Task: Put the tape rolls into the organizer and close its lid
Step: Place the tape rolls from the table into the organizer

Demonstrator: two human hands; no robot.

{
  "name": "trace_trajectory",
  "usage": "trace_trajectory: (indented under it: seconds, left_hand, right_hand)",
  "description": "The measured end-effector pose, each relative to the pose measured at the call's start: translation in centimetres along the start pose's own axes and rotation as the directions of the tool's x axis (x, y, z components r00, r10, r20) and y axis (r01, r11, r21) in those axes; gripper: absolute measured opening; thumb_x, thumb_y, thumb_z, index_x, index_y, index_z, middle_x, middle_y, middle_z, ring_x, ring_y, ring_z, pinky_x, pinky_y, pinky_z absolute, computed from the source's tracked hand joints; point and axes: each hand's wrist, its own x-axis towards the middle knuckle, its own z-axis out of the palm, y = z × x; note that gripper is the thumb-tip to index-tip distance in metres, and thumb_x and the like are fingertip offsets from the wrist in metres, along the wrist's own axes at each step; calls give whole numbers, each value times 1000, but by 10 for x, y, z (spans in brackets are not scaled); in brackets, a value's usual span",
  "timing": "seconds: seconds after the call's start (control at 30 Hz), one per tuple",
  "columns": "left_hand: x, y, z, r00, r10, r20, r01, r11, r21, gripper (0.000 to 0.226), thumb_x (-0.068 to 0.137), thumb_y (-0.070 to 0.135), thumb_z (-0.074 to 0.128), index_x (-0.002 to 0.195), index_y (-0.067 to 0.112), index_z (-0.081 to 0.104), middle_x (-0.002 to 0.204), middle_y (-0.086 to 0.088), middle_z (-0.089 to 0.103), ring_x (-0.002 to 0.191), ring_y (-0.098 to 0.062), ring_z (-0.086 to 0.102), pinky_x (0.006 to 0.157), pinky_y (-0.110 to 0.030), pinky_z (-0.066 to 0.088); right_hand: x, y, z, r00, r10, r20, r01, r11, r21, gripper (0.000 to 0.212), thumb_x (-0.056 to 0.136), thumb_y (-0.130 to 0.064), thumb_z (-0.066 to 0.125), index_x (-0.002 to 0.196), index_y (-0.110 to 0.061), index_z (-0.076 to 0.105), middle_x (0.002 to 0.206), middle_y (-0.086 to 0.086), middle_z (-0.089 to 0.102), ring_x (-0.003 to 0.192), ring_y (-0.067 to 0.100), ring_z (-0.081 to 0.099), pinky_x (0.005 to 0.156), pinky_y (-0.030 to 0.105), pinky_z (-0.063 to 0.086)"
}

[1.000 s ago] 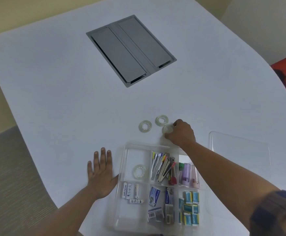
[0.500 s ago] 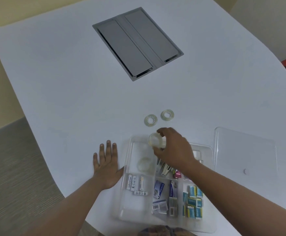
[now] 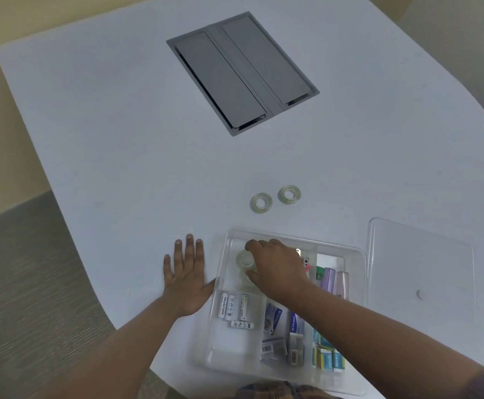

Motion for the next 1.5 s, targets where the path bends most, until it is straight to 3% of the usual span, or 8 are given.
trace_trajectory:
  seconds: [0.23,0.37,0.53,0.67,0.77,0.97,1.3,1.5]
  left_hand:
    - [2,-1,2,1000,-1,-14,2,1000,22,97,88,70,24,135,17,-42,141,-1,-53,130,-25,-48,111,-52,-21]
    - [4,-3,5,1000,7,-28,-6,1000,9,96,88,70,24,134,17,-42,141,0,-53,129,-23,-50,110,-51,-22]
    - [2,-5,4,998,24,-59,-26,999,-33,95,90,66,27,136,16,-39,143,0,-50,131,-22,-47,113,-50,-19]
    - [-2,6,-4,972,-60,-226,23,986,-164,70,97,46,36,153,20,2,161,0,-16,147,-20,-17,117,-45,-3]
    - [6,29,-29,927,-149,-343,35,947,-318,43,98,28,43,141,23,42,157,-2,27,145,-19,20,115,-43,12]
    - [41,87,-91,915,6,-403,-212,858,-468,33,96,22,52,128,13,55,134,-4,55,125,-22,50,107,-37,36]
    - [104,141,-95,941,102,-323,-142,985,-101,65,78,40,72,134,19,47,132,-6,51,118,-27,52,94,-40,44]
    - [112,141,-95,933,95,-346,-93,995,24,51,76,37,72,121,17,57,120,-9,54,109,-28,55,85,-39,47]
  right_hand:
    - [-9,3,6,993,-49,-103,59,994,93,37,80,-39,70,110,-20,62,99,-1,70,94,23,59,66,33,47]
    - [-27,22,3,979,-45,-198,73,988,139,38,77,-35,75,110,-19,66,120,1,67,111,22,60,87,37,51]
    - [-50,54,8,968,-2,-251,19,998,64,57,88,-49,58,135,-19,50,155,2,37,147,19,23,112,38,28]
    - [-53,76,8,961,135,-241,-126,991,51,72,94,-60,42,150,-17,29,162,3,18,151,19,4,120,39,16]
    - [-52,80,14,967,165,-193,-158,986,54,77,94,-60,36,153,-15,20,163,5,12,150,19,-3,121,42,15]
    - [-53,77,19,964,161,-210,-151,987,62,73,97,-59,35,155,-17,18,163,2,13,151,20,-1,121,42,7]
    - [-52,81,23,960,150,-234,-125,985,118,67,98,-54,37,154,-19,23,163,-1,17,150,17,5,121,39,6]
    - [-52,82,24,957,144,-252,-113,985,133,65,97,-52,38,153,-20,26,162,-1,19,150,17,6,121,38,5]
